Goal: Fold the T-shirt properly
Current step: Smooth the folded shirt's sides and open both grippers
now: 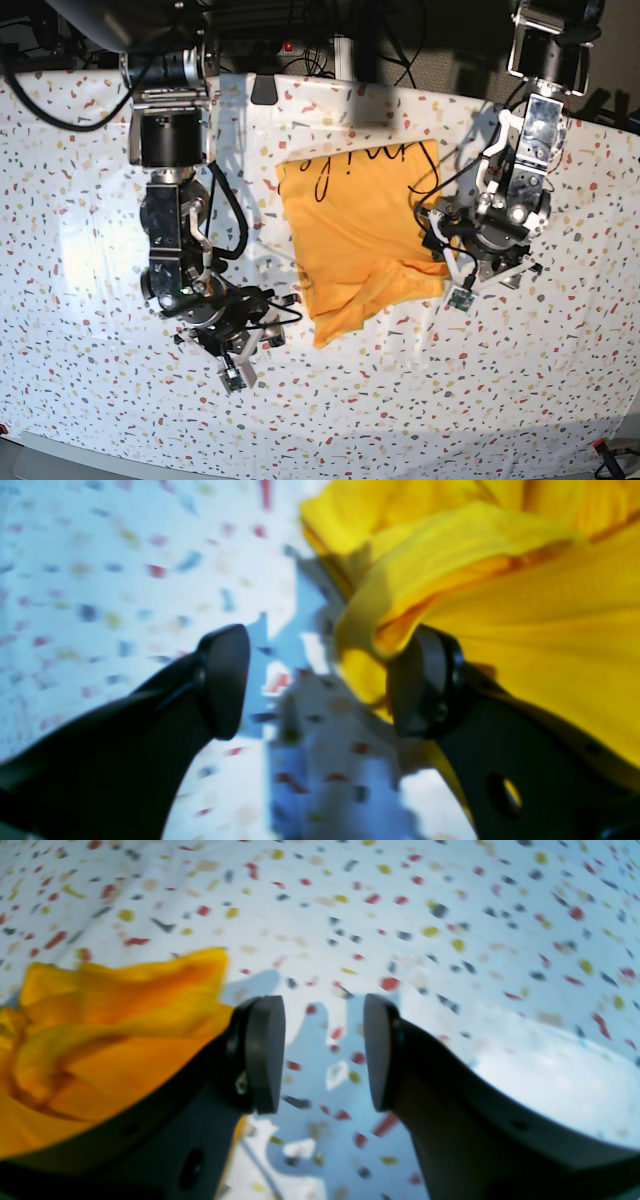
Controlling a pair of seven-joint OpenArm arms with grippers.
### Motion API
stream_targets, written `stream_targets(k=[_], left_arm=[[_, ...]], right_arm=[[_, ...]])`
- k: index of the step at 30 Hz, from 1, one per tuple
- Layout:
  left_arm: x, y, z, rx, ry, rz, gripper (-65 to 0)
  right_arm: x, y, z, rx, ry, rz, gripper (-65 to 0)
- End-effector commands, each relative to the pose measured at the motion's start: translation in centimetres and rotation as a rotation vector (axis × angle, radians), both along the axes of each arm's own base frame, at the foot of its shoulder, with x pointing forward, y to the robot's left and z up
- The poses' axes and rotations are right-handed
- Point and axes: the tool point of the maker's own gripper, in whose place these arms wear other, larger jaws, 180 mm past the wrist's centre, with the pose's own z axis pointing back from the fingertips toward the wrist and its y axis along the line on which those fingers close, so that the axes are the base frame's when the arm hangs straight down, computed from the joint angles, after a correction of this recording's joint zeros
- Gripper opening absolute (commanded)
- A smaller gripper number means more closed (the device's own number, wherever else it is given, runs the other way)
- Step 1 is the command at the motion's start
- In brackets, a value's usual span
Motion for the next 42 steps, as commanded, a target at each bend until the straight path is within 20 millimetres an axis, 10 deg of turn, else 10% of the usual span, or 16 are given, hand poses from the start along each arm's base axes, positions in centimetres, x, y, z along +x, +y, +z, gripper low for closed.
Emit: stream_targets(k=[1, 11, 18, 30, 36, 42], left_arm=[[1.8, 0.7, 3.0, 0.025, -0.106, 0.023, -23.3], [2.7, 0.4, 9.3, 0.034, -0.295, 0.042, -23.3], [2.5, -0.8, 9.0, -0.052, -0.273, 0.026, -23.3], [2.0, -0.5, 8.2, -0.042, -0.221, 0.042, -23.3], [1.8, -0.4, 7.8, -0.040, -0.211, 0.043, -23.3], [1.0, -0.5, 6.8, -0.042, -0.190, 0.041, -23.3]], right_arm=[[1.5, -1.3, 2.4, 0.007, -0.065, -0.045, -39.0], [1.2, -6.3, 2.1, 0.031, -0.010, -0.152, -39.0], [-0.8, 1.0, 3.2, 0.259, 0.038, 0.131, -39.0], [-4.0, 10.4, 0.9, 0.094, 0.078, 0.412, -39.0], [0.1, 7.1, 2.4, 0.006, -0.093, 0.170, -39.0], [-0.1, 4.0, -3.1, -0.093, 0.035, 0.083, -39.0]])
